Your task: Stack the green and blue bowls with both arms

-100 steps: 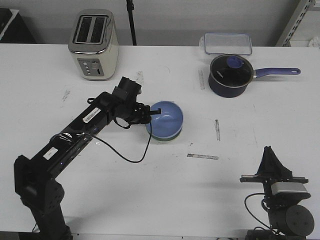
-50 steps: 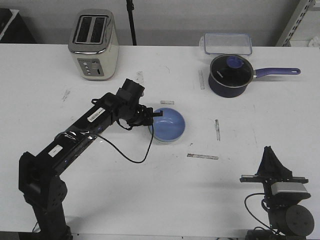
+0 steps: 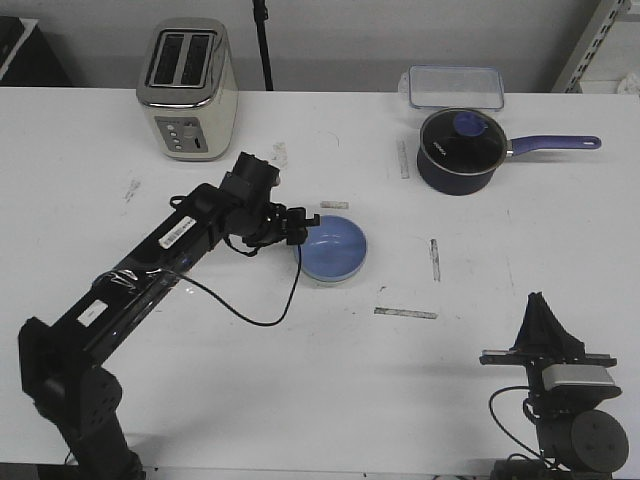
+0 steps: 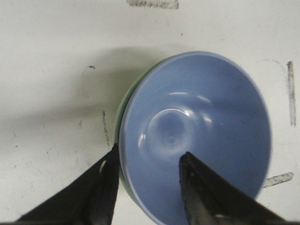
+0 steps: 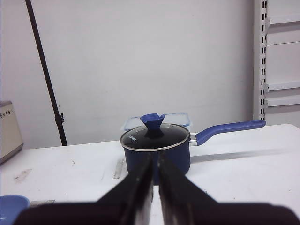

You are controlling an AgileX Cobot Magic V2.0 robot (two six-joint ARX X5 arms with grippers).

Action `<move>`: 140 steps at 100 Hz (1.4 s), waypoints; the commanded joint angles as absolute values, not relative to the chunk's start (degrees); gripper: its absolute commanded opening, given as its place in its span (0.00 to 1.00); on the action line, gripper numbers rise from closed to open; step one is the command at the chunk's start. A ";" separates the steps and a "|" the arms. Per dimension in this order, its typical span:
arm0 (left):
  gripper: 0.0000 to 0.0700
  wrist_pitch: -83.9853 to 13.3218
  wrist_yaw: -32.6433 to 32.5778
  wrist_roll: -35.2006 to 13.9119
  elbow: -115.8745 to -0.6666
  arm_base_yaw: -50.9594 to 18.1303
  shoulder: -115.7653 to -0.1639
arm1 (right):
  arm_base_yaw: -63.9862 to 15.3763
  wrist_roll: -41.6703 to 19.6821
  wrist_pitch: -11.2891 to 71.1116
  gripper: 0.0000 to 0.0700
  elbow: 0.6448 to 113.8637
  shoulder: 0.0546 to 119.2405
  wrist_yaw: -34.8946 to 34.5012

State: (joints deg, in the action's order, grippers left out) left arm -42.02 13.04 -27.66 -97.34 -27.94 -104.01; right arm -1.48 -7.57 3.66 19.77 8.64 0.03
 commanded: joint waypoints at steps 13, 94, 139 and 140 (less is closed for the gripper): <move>0.36 -41.82 13.04 -25.34 -98.87 -26.98 -99.18 | -1.50 -8.10 3.03 0.02 19.92 8.58 0.03; 0.15 -2.17 4.29 -7.53 -58.83 -11.44 -64.47 | -1.50 -8.10 3.03 0.02 19.92 8.58 0.03; 0.00 12.56 4.34 -0.84 -37.43 -3.53 -47.11 | -1.50 -8.10 3.03 0.02 19.92 8.58 0.03; 0.00 12.80 4.34 -0.84 -36.99 -3.53 -46.81 | -1.50 -8.10 3.03 0.02 19.92 8.58 0.03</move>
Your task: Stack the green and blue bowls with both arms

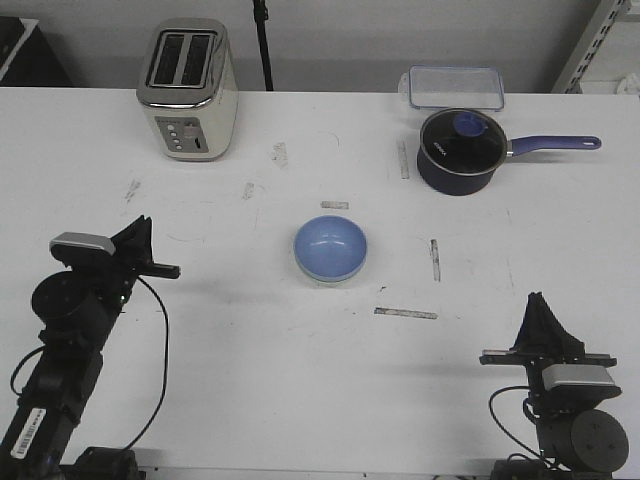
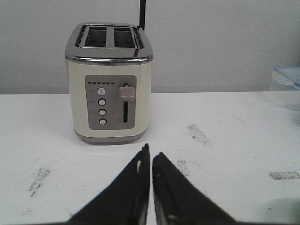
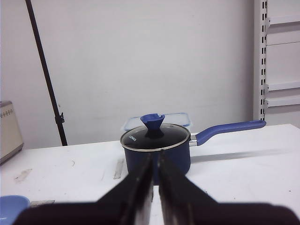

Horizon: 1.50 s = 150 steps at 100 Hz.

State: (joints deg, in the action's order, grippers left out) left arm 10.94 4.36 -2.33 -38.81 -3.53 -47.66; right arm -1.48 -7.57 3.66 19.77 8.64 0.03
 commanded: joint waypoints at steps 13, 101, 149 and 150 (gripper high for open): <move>0.00 14.02 4.34 -0.89 -31.90 -3.55 -42.57 | -1.50 -8.10 3.03 0.02 19.92 8.58 0.03; 0.00 4.64 3.22 -0.84 -27.46 -3.11 -24.16 | -1.50 -8.10 3.03 0.02 19.92 8.58 0.03; 0.00 11.49 2.26 1.30 -12.19 -2.26 -13.45 | -1.50 -8.10 3.03 0.02 19.92 8.58 0.03; 0.00 11.51 2.24 1.32 -11.88 -2.24 -13.17 | -1.50 -8.10 3.03 0.02 19.92 8.58 0.03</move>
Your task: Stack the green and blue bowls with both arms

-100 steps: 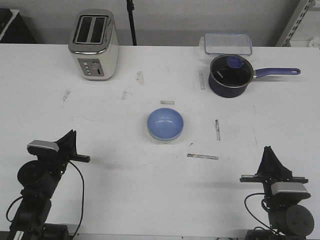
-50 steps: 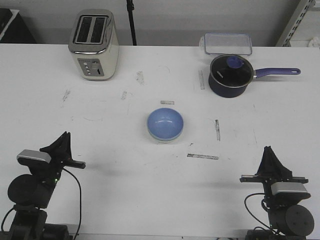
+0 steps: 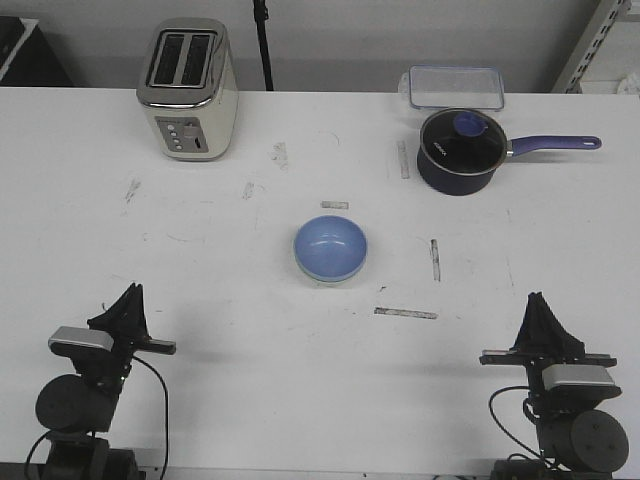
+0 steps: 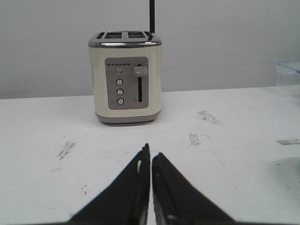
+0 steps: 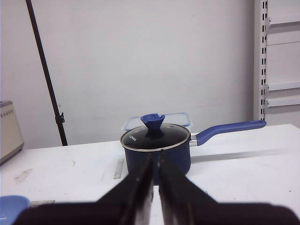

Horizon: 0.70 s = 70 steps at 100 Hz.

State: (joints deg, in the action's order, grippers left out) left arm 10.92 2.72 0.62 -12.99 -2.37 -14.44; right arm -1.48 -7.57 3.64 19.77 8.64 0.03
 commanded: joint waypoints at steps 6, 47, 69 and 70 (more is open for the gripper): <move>0.00 11.49 1.76 1.32 -10.37 -2.24 -11.55 | -1.50 -8.10 3.03 0.02 19.92 8.58 0.03; 0.00 11.77 0.08 1.30 -4.32 -2.24 -5.21 | -1.50 -8.10 3.03 0.02 19.92 8.58 0.03; 0.00 11.70 -1.56 1.30 -1.21 -2.24 -0.67 | -1.50 -8.10 3.03 0.02 19.92 8.58 0.03; 0.00 11.75 -1.58 1.30 -1.02 -2.22 -0.36 | -1.50 -8.10 3.03 0.02 19.92 8.58 0.03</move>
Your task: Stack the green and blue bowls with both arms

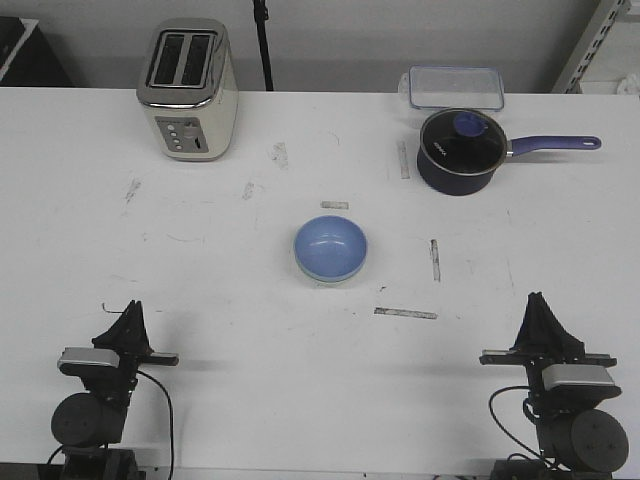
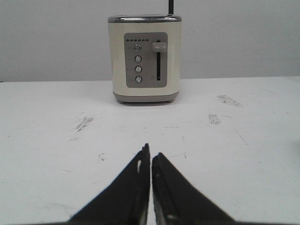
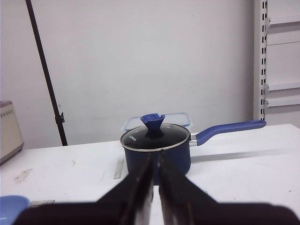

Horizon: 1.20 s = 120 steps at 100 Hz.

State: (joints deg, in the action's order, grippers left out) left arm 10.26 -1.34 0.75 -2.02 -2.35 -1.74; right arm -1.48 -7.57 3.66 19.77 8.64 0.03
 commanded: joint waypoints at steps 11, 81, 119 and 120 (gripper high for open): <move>0.00 10.31 -1.56 1.28 -0.67 -1.85 -0.19 | -1.50 -8.10 3.03 0.02 19.92 8.58 0.01; 0.00 9.96 -1.52 1.28 -0.67 -1.72 -0.19 | -1.50 -8.10 3.03 0.02 19.92 8.58 0.03; 0.00 9.96 -1.52 1.28 -0.67 -1.72 -0.19 | -1.50 -8.10 3.03 0.02 19.92 8.58 0.03; 0.00 9.96 -1.52 1.28 -0.67 -1.72 -0.19 | -1.50 -8.10 3.03 0.02 19.92 8.58 0.03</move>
State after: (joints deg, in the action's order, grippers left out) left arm 9.04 -1.45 0.78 -1.96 -1.74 -0.30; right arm -1.48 -7.57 3.66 19.77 8.64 0.03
